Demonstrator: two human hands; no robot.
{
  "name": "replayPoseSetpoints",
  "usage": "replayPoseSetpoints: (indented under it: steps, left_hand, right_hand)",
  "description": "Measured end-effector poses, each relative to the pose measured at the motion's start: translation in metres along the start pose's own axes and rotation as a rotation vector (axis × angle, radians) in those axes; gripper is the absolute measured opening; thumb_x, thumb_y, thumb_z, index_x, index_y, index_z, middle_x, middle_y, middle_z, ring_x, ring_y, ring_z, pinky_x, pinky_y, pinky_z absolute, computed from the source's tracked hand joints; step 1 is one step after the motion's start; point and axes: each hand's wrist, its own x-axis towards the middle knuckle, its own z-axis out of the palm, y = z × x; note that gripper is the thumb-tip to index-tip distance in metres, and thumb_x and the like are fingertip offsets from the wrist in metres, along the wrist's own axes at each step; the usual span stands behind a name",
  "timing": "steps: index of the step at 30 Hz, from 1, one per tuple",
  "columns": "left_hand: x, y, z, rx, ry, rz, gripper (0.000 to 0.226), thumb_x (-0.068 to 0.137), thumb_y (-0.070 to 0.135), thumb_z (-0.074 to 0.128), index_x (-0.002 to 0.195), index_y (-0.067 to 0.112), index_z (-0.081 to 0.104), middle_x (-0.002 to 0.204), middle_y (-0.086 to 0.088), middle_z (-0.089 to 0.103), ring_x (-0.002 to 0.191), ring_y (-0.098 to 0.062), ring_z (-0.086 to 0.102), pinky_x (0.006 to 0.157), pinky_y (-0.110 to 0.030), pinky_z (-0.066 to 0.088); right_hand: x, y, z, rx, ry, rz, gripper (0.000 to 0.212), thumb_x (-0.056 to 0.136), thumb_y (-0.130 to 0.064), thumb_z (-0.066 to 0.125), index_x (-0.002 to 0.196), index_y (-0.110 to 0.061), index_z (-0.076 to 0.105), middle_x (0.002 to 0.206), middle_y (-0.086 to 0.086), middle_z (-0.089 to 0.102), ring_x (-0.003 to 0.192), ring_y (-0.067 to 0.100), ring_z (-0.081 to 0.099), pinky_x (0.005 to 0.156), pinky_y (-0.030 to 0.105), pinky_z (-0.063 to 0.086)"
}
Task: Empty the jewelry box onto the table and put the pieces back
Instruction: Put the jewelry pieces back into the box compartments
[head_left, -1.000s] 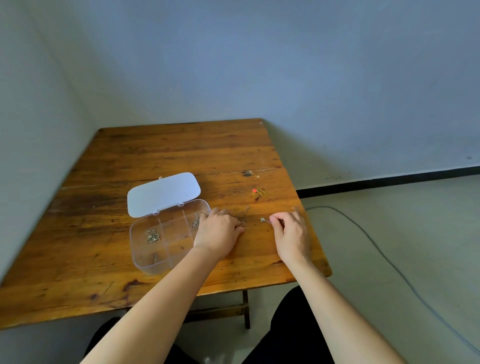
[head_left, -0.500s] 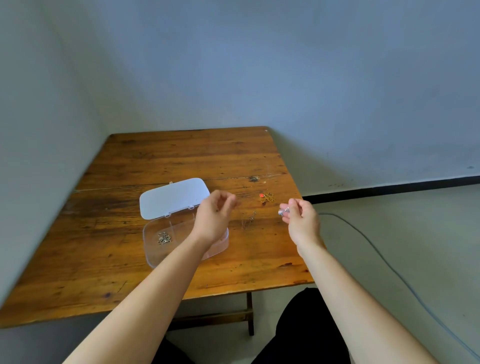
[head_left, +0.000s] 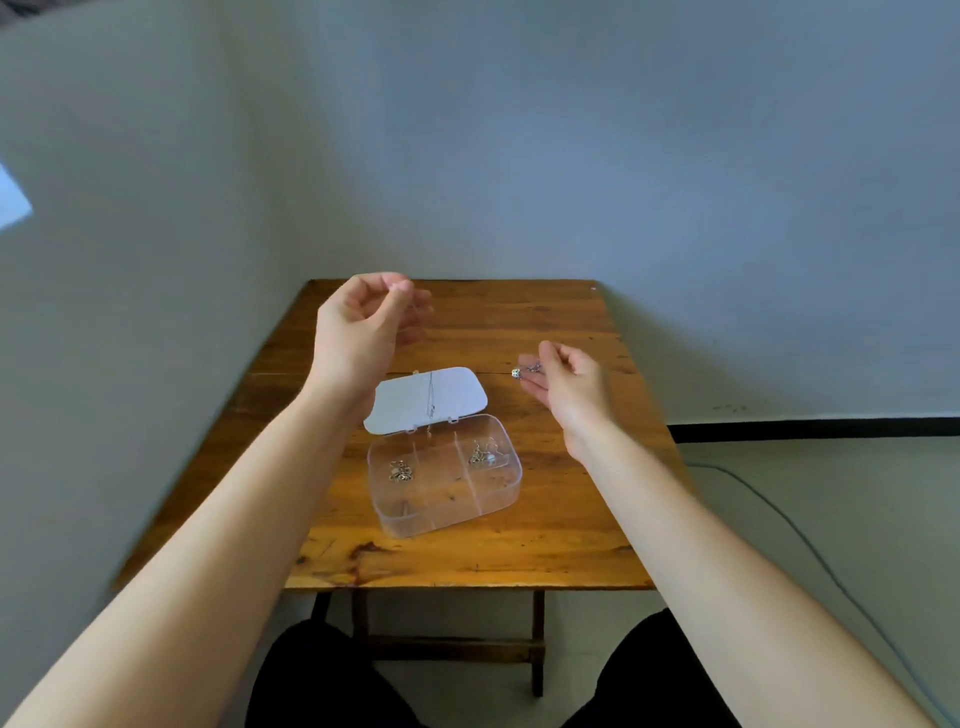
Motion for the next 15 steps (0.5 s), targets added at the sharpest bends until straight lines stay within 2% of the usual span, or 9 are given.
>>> replayPoseSetpoints:
  steps: [2,5,7,11,13,15]
  left_hand:
    - [0.000,0.007,-0.009,0.005,0.004,0.014,0.007,0.098,0.018,0.062,0.100,0.012,0.065,0.094,-0.006,0.078,0.092,-0.026,0.075,0.078,-0.039,0.062]
    - [-0.001,0.012,-0.019,0.039,0.019,0.015,0.006,0.097,0.017,0.064,0.100,0.012,0.066,0.095,-0.006,0.078,0.092,-0.026,0.075,0.080,-0.043,0.061]
    - [-0.002,0.013,-0.025,0.054,0.033,0.005,0.007,0.096,0.014,0.065,0.101,0.011,0.066,0.094,-0.006,0.078,0.091,-0.026,0.075,0.081,-0.044,0.061]
    - [-0.007,0.010,-0.033,0.064,0.058,-0.026,0.008,0.094,0.010,0.067,0.102,0.010,0.066,0.092,-0.006,0.077,0.087,-0.023,0.075,0.081,-0.045,0.059]
    - [-0.012,0.007,-0.036,0.086,0.063,-0.041,0.008,0.093,0.011,0.067,0.102,0.011,0.067,0.094,-0.007,0.077,0.087,-0.024,0.075,0.083,-0.045,0.060]
    - [-0.016,0.005,-0.038,0.108,0.061,-0.047,0.009,0.093,0.012,0.068,0.102,0.011,0.067,0.096,-0.008,0.077,0.088,-0.025,0.075,0.083,-0.046,0.061]
  right_hand:
    - [-0.001,0.002,0.013,-0.017,-0.051,0.016,0.015,0.102,-0.024,0.054,0.109,-0.013,0.061,0.099,0.007,0.074,0.087,0.016,0.075,0.076,0.027,0.061]
    - [-0.004,0.012,0.033,-0.072,-0.118,0.048,0.010,0.103,-0.023,0.053,0.100,-0.016,0.060,0.098,0.009,0.074,0.090,0.021,0.074,0.075,0.026,0.060]
    - [-0.007,0.025,0.046,-0.146,-0.156,0.106,0.014,0.103,-0.022,0.051,0.101,-0.012,0.062,0.101,0.011,0.072,0.092,0.023,0.073,0.076,0.026,0.060]
    - [-0.015,0.059,0.060,-0.362,-0.265,0.201,0.023,0.101,-0.015,0.047,0.095,-0.003,0.066,0.107,0.024,0.070,0.096,0.032,0.072,0.086,0.043,0.058]
    - [-0.016,0.073,0.061,-0.440,-0.303,0.210,0.022,0.101,-0.014,0.049,0.090,-0.005,0.066,0.107,0.026,0.069,0.086,0.028,0.071,0.087,0.045,0.056]
    - [-0.012,0.082,0.061,-0.499,-0.307,0.205,0.021,0.101,-0.013,0.050,0.098,-0.003,0.069,0.105,0.024,0.070,0.083,0.022,0.066,0.085,0.042,0.057]
